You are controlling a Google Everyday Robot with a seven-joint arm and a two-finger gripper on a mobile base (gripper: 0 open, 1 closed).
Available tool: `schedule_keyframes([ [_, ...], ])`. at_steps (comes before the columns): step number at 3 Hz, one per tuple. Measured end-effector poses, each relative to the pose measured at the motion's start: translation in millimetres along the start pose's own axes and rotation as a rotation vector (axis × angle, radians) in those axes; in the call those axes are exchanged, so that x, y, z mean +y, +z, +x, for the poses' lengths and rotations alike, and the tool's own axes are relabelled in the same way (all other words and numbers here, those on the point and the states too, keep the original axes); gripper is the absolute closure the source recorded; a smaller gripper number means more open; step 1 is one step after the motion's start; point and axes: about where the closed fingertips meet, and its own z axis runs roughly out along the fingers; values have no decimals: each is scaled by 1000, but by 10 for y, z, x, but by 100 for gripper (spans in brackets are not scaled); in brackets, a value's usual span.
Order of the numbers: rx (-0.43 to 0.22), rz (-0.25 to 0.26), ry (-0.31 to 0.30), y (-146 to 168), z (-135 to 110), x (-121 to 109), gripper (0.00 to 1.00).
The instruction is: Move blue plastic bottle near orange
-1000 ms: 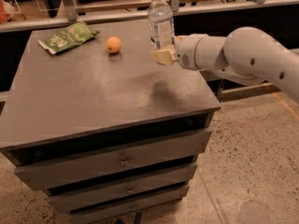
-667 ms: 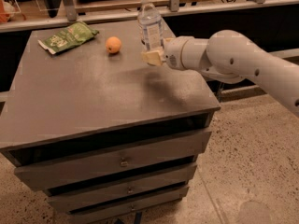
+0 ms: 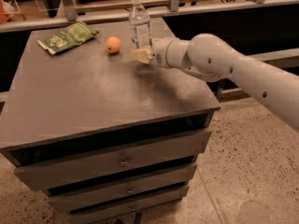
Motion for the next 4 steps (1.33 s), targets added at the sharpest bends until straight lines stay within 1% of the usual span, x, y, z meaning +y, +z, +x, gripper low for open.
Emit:
schedule_keyframes([
  [1,-19,7,17,172,-32,-39,100],
  [3,-14,26,21,362,52,-116,100],
  [4,-40,47,32,433,88,-134,84],
])
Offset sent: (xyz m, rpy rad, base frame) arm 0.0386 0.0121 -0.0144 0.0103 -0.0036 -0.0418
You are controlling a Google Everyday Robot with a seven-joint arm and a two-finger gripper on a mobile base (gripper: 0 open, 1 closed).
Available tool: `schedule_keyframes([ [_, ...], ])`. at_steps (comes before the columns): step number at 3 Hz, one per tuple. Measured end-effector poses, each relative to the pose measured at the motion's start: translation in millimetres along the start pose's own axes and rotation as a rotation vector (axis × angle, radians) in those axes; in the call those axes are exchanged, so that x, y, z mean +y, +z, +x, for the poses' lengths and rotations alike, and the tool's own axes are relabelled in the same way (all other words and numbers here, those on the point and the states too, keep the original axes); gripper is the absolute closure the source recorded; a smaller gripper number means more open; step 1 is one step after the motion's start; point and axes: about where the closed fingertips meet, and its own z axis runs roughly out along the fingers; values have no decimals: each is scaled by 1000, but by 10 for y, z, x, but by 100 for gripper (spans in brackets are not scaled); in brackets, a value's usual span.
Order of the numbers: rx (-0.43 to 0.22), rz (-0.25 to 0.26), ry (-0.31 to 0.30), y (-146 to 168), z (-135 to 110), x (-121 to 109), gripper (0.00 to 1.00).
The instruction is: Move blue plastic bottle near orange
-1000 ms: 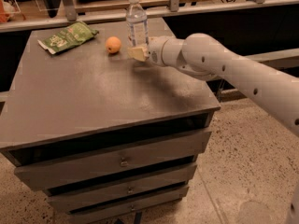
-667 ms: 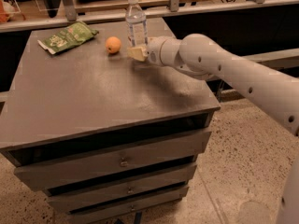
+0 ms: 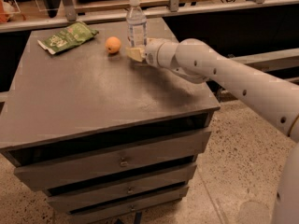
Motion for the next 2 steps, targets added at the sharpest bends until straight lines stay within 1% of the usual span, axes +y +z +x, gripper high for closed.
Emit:
schedule_keyframes([
  [2,-35,40,8,-7,15,21,36],
])
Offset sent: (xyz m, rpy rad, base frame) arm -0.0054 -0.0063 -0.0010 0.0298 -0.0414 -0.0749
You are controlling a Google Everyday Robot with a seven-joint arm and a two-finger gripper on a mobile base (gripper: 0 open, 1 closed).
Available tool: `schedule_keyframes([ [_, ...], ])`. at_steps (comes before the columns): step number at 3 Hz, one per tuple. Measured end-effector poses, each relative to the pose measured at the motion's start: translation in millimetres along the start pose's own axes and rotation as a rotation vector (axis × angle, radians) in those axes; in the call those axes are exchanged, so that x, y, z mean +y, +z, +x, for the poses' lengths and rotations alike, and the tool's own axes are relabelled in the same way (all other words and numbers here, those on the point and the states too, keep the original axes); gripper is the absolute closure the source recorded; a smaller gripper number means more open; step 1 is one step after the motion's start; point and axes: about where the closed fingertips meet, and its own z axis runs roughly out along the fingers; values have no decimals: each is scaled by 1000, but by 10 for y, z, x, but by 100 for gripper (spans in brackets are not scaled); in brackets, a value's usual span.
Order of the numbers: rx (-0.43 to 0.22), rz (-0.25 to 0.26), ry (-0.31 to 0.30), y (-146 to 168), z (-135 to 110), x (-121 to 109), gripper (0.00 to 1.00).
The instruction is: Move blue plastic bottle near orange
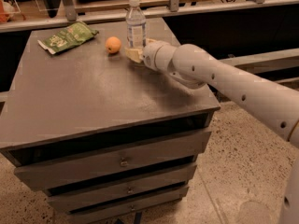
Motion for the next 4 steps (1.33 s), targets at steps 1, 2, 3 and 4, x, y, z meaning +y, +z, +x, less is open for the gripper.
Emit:
schedule_keyframes([
  [1,-10,18,-2,-52,-9,2,13],
  [2,-17,15,3,-106,-23,0,0],
  [3,-22,12,3,-309,-77,-42,0],
  [4,-17,29,-12,-779,-157,-171,0],
])
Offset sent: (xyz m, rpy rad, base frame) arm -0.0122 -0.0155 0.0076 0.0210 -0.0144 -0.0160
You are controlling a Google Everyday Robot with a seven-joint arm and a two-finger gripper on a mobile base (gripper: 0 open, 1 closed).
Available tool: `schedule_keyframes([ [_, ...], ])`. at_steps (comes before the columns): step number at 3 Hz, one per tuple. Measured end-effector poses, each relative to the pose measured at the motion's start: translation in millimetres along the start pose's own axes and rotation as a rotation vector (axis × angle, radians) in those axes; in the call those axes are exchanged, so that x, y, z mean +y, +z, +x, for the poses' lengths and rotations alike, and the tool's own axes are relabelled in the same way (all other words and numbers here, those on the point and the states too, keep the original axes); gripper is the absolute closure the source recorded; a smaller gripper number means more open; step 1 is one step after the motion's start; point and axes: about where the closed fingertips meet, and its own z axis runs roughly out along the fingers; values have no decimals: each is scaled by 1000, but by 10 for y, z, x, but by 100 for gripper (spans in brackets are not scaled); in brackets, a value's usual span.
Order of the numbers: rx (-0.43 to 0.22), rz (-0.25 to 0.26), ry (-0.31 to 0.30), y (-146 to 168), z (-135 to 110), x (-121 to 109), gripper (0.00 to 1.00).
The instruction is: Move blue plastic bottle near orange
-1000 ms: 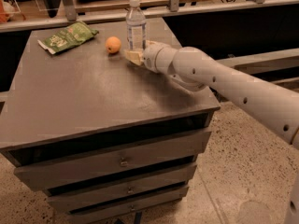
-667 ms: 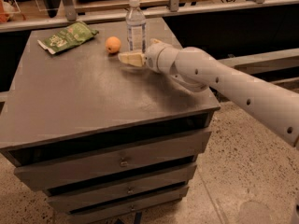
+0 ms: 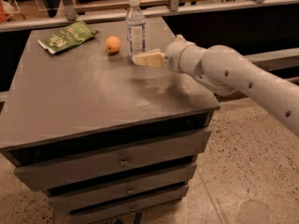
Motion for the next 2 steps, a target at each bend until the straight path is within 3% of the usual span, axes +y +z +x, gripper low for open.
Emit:
schedule_keyframes([
  [1,14,125,-31,-723,-50,-435,0],
  [2,14,125,-31,-723,-50,-435,0],
])
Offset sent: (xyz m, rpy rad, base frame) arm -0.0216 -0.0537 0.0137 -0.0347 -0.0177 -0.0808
